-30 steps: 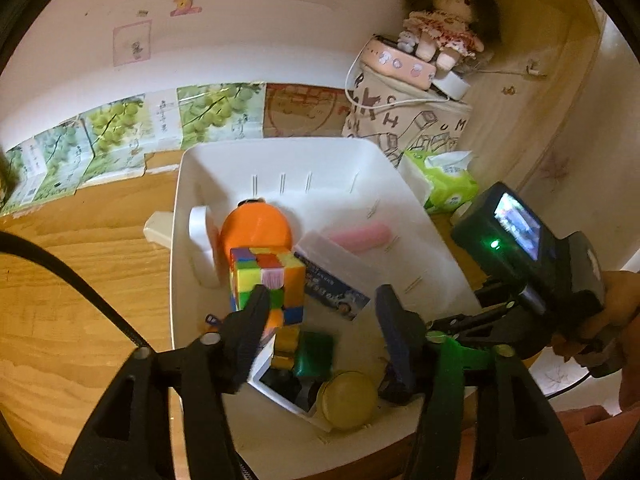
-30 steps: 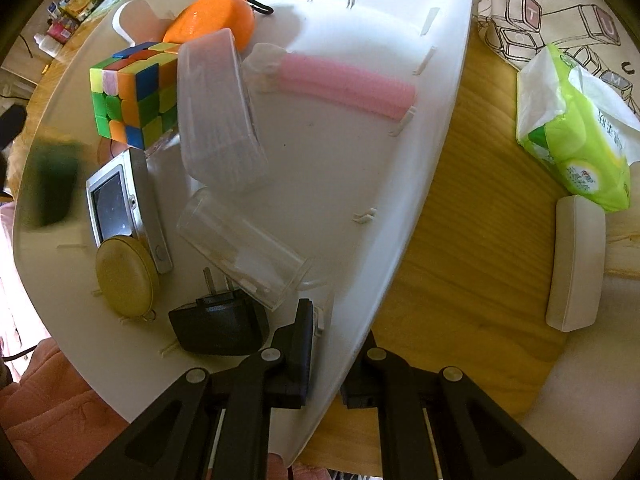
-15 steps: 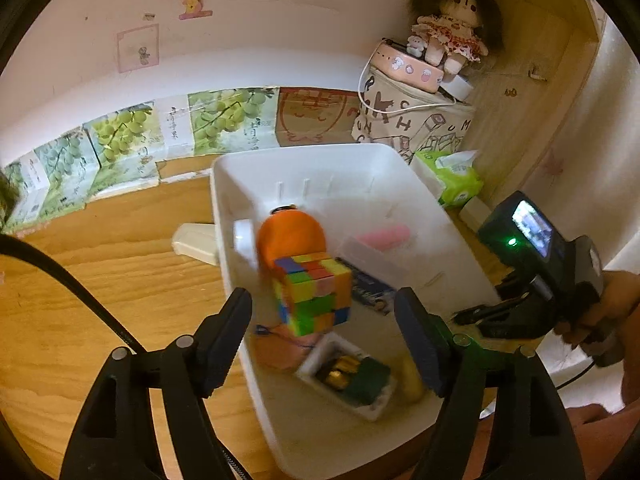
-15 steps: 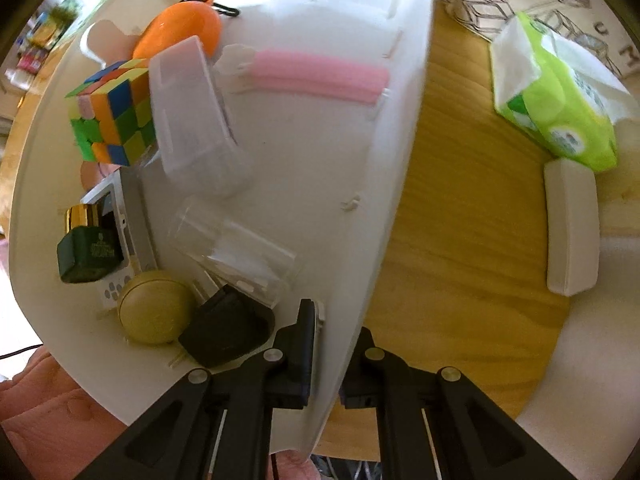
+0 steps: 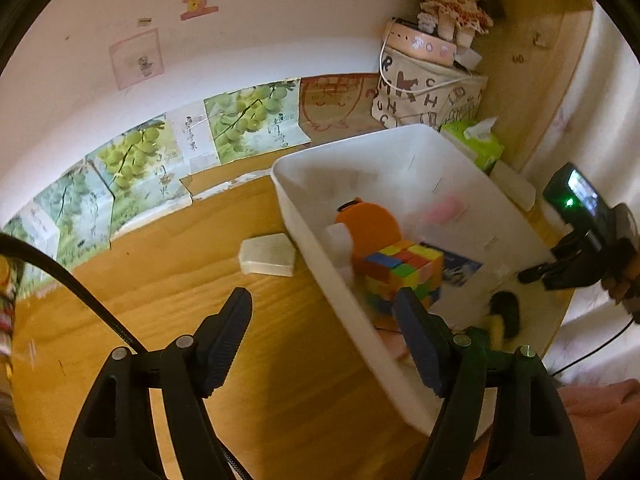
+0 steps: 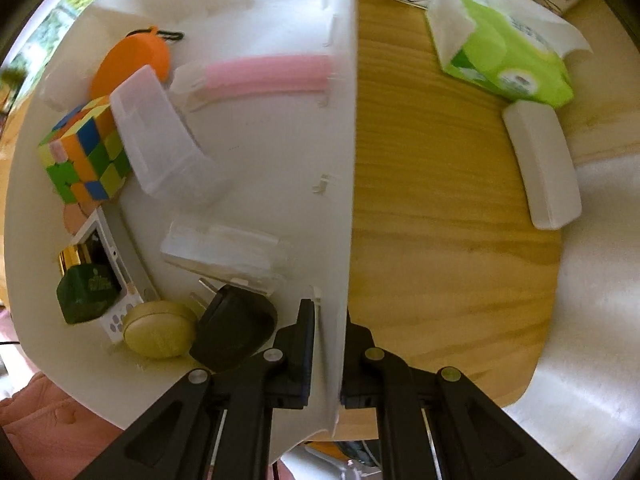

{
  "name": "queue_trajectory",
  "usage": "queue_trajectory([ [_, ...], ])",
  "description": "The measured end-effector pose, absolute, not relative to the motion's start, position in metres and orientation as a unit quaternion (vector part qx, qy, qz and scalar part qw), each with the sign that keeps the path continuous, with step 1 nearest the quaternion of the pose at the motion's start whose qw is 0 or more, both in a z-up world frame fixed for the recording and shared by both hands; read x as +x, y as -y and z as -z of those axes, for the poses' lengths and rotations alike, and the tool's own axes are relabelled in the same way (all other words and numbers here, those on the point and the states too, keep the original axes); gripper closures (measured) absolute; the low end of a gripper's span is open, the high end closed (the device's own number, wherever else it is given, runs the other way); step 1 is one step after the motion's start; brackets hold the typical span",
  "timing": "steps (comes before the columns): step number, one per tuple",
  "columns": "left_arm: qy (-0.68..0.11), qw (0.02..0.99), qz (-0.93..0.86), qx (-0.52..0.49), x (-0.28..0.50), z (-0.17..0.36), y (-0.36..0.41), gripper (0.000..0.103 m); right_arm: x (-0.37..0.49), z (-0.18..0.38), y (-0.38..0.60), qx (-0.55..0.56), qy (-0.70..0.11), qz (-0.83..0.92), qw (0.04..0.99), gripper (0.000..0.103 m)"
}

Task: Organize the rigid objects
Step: 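Grasp the cream block with the left gripper while the right gripper sets the tray down and opens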

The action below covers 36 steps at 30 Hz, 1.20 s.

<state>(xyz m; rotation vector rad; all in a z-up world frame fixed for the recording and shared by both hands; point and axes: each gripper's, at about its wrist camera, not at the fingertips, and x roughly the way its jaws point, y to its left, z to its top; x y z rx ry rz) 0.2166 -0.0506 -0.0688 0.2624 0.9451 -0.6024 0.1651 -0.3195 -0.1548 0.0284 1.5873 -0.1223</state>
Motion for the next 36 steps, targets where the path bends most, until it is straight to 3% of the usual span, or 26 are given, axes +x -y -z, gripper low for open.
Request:
queue_trajectory([
  [10,-0.465,0.796,0.322,0.217,0.268,0.091,0.044,0.026,0.173,0.158,0.337,0.05,-0.71,0.101,0.695,0.089],
  [17,-0.48,0.757,0.346,0.278,0.303,0.116,0.054,0.017,0.177,0.157,0.344,0.069,-0.708,0.133,0.691,0.086],
  [36,-0.468,0.714,0.4,0.334,0.338,0.171,0.082,0.016,0.18,0.168,0.34,0.074,-0.711,0.163,0.68,0.082],
])
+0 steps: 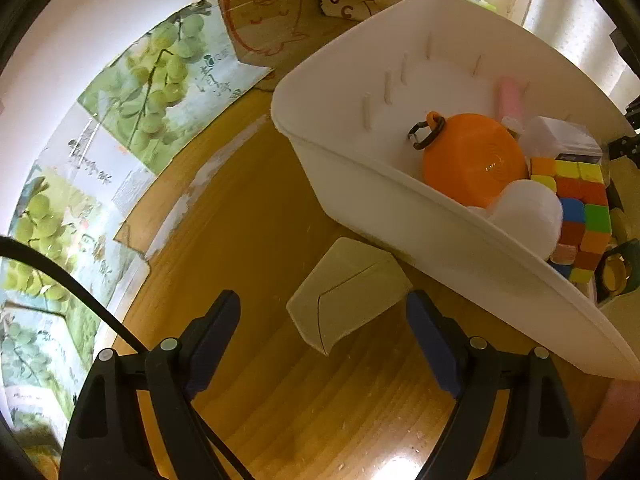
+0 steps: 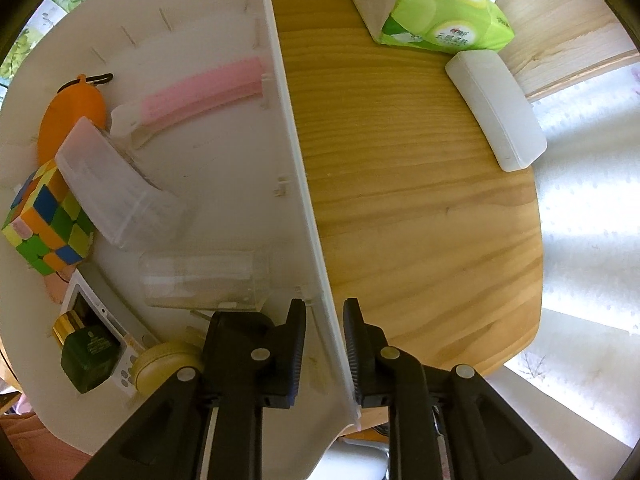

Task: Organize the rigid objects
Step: 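Grasp the cream block with the left gripper while the right gripper sets the tray down and opens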

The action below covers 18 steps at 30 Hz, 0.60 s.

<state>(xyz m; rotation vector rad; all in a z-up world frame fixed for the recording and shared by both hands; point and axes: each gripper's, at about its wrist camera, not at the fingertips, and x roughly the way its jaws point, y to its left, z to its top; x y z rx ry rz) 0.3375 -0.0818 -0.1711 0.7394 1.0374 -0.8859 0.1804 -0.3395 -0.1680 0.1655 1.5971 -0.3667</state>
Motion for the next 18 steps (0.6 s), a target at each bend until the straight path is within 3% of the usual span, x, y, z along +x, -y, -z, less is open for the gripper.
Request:
queue_trajectory([
  [10,-0.464,0.694,0.442,0.328,0.35,0.188,0.09,0.016,0.185,0.171,0.336,0.074,-0.711,0.178,0.676,0.08],
  [12,-0.462,0.693,0.449,0.323,0.351,0.19,0.092,0.016,0.185,0.169,0.336,0.078,-0.708,0.181,0.678,0.076],
  [17,-0.448,0.693,0.466,0.32,0.351,0.192,0.091,0.018,0.182,0.157,0.332,0.085,-0.693,0.189,0.69,0.051],
  [18,-0.445,0.693,0.471,0.316,0.351,0.191,0.09,0.022,0.181,0.155,0.331,0.083,-0.691,0.193,0.691,0.05],
])
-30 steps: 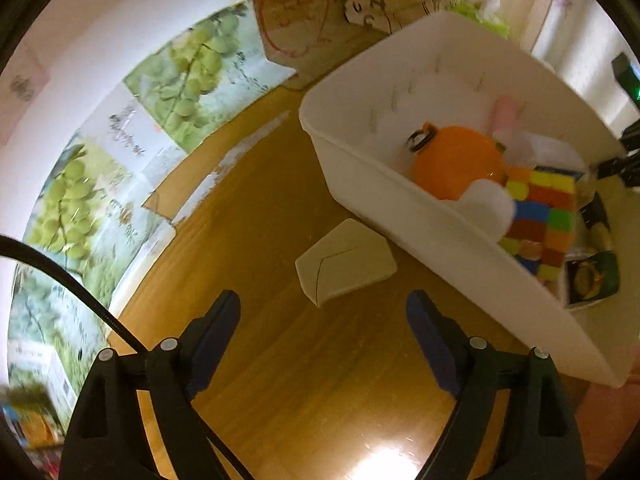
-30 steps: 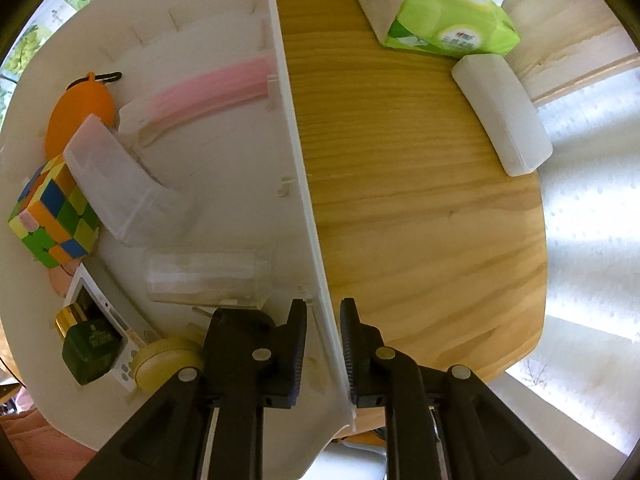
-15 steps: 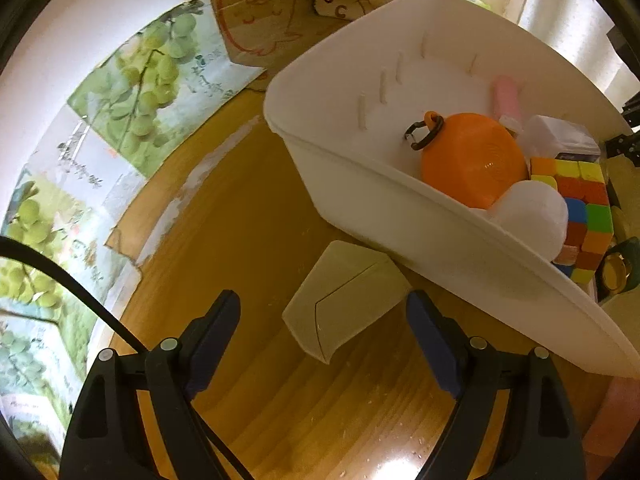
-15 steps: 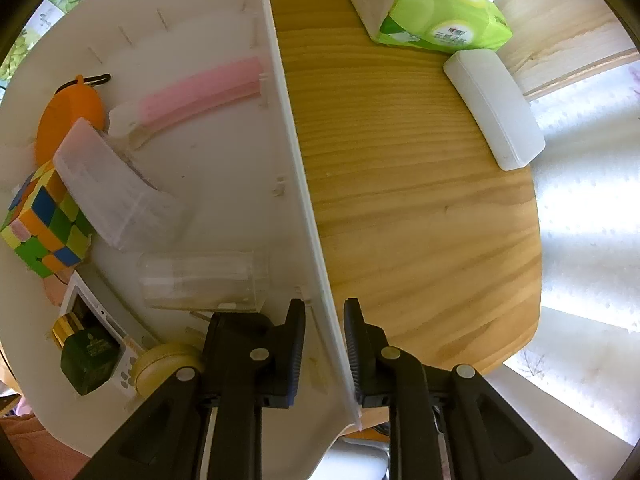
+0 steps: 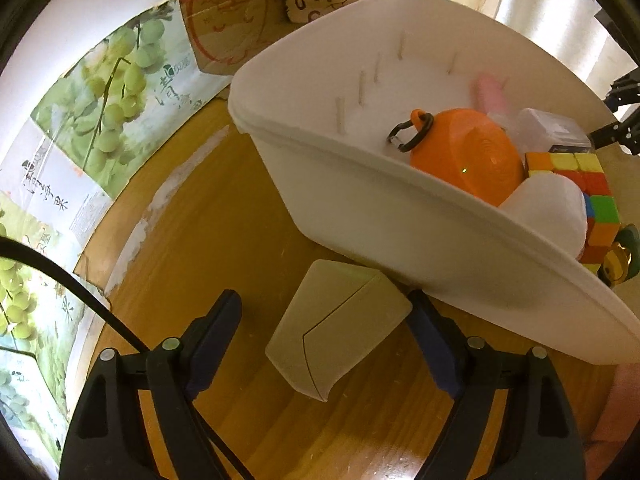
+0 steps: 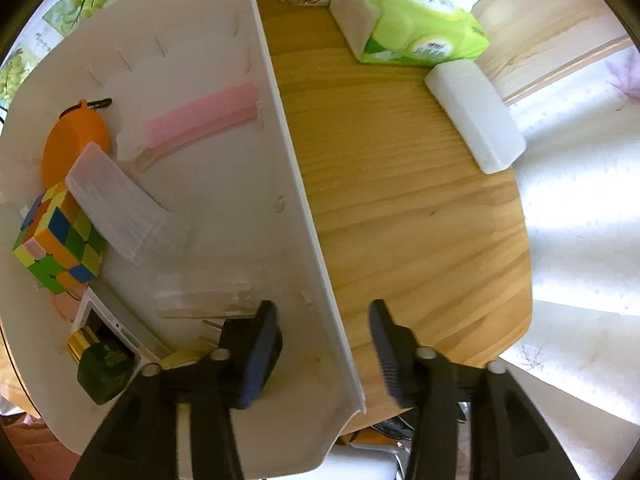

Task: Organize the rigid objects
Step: 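Grasp the cream block with the left gripper while the right gripper sets the tray down and opens, then lift the cream block with the left gripper and drop it into the tray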

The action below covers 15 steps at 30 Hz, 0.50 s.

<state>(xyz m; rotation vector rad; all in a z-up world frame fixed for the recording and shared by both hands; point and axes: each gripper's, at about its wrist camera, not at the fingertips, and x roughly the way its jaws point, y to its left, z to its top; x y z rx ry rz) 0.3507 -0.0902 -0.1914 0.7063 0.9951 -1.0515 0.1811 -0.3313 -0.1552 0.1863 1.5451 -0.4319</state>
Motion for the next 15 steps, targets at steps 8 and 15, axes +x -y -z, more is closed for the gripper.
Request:
queue_trajectory([
  [8,-0.423,0.697,0.489,0.31,0.337,0.184,0.076,0.042,0.176,0.132,0.329,0.102,-0.659,0.228,0.71,0.034],
  [15,-0.409,0.713,0.475,0.314,0.32,0.181,0.062,0.043,0.172,0.118,0.321,0.1,-0.638,0.239,0.725,0.032],
])
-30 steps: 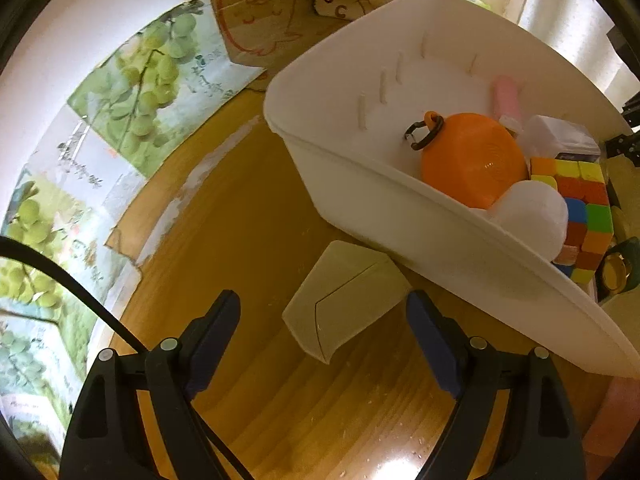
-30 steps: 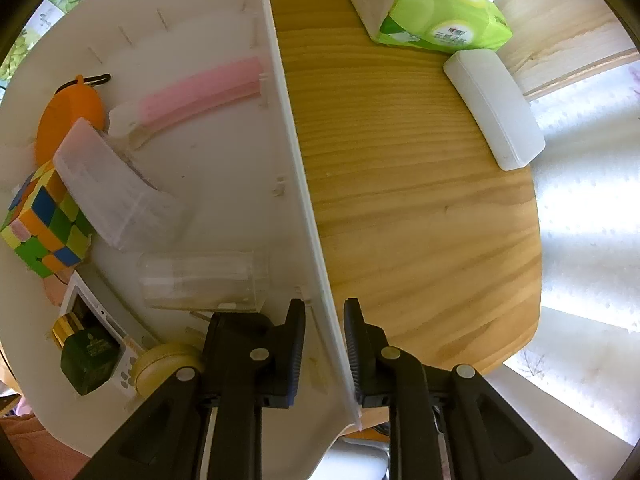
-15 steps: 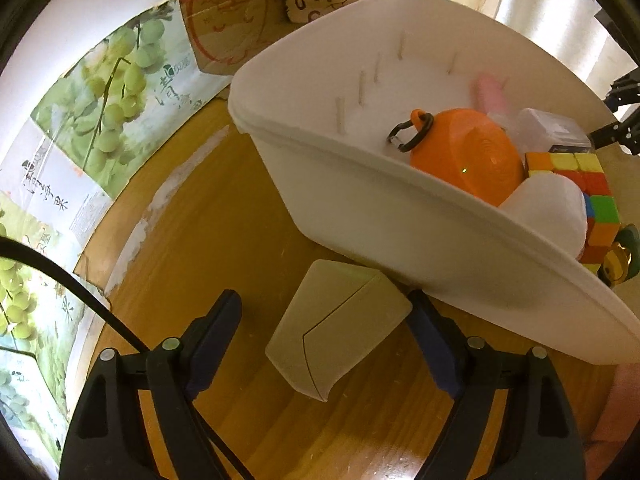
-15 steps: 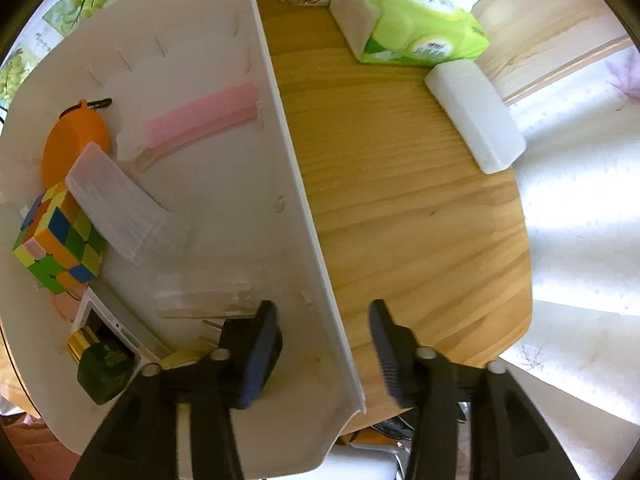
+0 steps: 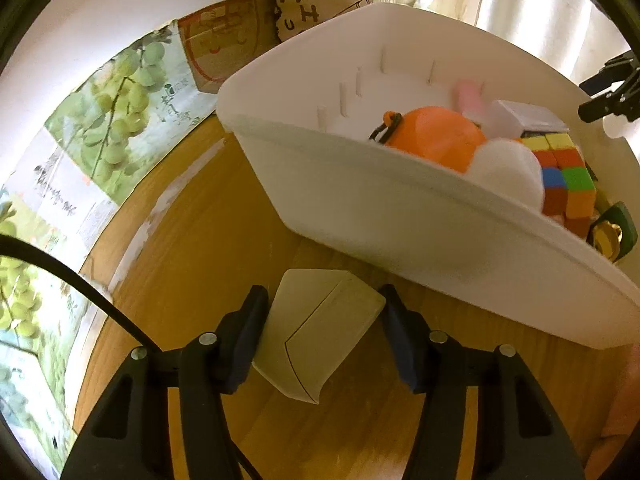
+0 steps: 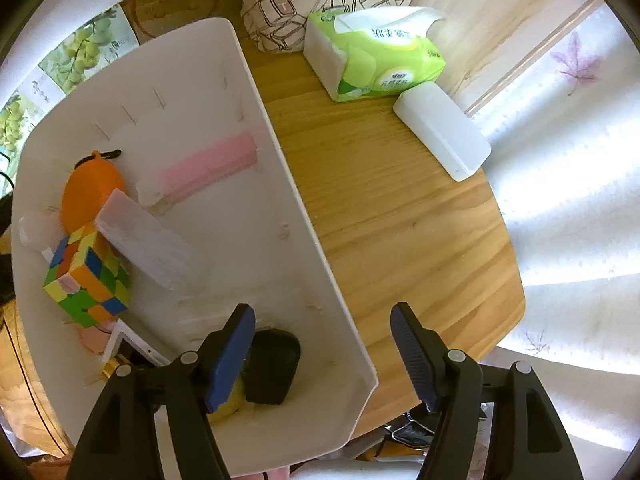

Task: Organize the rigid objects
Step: 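Lift the cream block with the left gripper and drop it into the tray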

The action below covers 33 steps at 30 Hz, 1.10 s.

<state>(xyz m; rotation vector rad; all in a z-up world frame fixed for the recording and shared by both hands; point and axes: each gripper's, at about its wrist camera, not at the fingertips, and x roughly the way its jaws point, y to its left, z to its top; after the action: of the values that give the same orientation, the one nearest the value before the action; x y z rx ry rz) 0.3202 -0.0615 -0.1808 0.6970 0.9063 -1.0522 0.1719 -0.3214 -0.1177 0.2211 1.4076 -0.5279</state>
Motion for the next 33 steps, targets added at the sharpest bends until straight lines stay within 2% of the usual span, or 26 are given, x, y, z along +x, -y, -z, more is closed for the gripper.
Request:
queue_trajectory([
  [6,-0.431,0.732,0.434,0.298,0.312,0.182,0.045,0.044,0.169,0.104,0.311,0.101,-0.623,0.223,0.743,0.031],
  [9,-0.448,0.744,0.407,0.284,0.303,0.182,0.035,0.044,0.171,0.097,0.309,0.1,-0.612,0.214,0.754,0.028],
  [20,-0.505,0.779,0.31,0.207,0.257,0.172,0.016,0.044,0.179,0.085,0.29,0.083,-0.586,0.136,0.794,0.028],
  [28,-0.502,0.814,0.248,0.155,0.218,0.141,0.018,0.044,0.175,0.083,0.261,0.036,-0.578,0.038,0.814,0.028],
  [33,-0.483,0.834,0.223,0.145,0.193,0.114,0.029,0.044,0.161,0.076,0.254,0.019,-0.544,-0.009,0.839,0.028],
])
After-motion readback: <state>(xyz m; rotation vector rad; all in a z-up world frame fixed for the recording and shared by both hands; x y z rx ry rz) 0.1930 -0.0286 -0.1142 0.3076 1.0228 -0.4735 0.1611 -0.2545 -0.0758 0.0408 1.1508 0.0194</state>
